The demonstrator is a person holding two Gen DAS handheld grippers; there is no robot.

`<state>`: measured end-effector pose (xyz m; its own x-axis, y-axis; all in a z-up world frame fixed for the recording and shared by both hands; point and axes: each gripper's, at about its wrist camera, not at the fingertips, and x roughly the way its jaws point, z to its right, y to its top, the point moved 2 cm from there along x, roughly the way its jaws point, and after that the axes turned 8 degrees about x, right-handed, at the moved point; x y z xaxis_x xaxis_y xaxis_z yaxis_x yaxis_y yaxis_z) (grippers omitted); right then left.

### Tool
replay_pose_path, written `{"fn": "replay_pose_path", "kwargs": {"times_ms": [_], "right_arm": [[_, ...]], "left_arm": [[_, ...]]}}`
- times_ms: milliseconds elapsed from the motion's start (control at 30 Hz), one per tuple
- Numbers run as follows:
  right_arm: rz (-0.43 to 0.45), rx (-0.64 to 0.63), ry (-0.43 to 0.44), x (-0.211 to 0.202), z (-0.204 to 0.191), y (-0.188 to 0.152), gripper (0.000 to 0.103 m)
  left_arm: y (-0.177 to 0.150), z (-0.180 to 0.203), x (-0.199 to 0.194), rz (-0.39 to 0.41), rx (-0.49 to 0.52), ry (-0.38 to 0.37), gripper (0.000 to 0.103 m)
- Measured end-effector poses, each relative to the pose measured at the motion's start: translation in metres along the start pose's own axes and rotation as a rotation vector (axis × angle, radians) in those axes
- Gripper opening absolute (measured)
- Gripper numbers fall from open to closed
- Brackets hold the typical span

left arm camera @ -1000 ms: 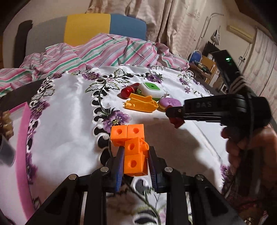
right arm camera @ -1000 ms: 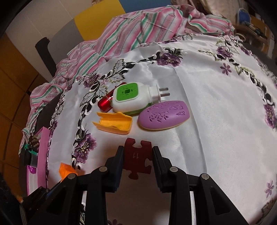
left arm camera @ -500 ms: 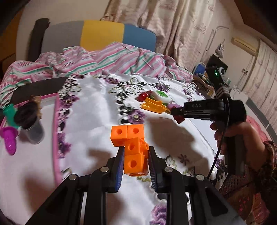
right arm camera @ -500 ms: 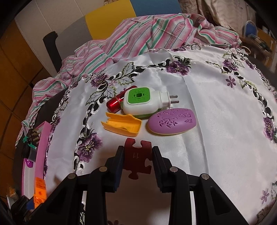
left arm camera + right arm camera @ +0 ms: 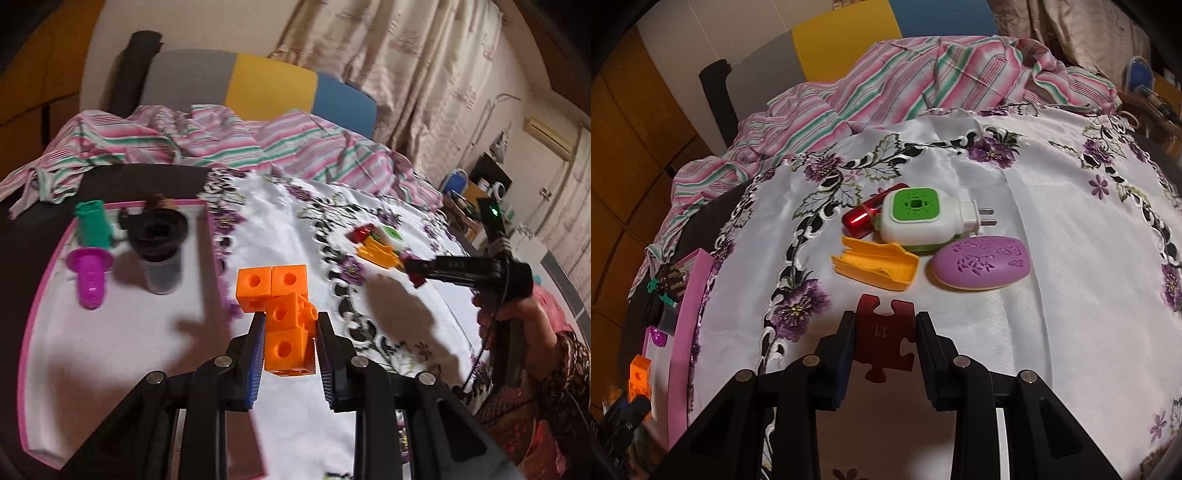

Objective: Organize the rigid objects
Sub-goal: 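Carry the orange cubes into the pink tray and open the left tool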

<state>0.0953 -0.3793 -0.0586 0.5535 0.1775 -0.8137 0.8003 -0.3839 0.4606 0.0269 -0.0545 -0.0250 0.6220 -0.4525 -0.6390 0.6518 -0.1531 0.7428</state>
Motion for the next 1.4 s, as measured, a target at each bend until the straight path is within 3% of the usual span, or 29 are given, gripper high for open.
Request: {"fn": "replay_pose_path", "kwargs": {"times_ms": [400, 800, 1100, 1233, 1400], "right_arm": [[0.053, -0.159, 0.048, -0.011, -0.044, -0.013, 0.032], [0.094, -0.239, 0.105, -0.022, -0.066, -0.023, 0.033], [0.089, -0.274, 0.106, -0.019, -0.072, -0.027, 0.033], [0.097, -0.286, 0.115, -0.021, -0.075, -0.028, 0.032], [0.1, -0.293, 0.118, -0.022, -0.076, -0.029, 0.033]], "left_arm": [[-0.005, -0.084, 0.001, -0.068, -0.167, 0.109, 0.025], [0.011, -0.119, 0.046, -0.209, -0.186, 0.166, 0.025], [0.027, -0.136, 0.055, -0.19, -0.181, 0.207, 0.028], [0.016, -0.144, 0.051, -0.194, -0.279, 0.158, 0.038], [0.001, -0.148, 0.032, -0.157, -0.359, 0.156, 0.039]]}}
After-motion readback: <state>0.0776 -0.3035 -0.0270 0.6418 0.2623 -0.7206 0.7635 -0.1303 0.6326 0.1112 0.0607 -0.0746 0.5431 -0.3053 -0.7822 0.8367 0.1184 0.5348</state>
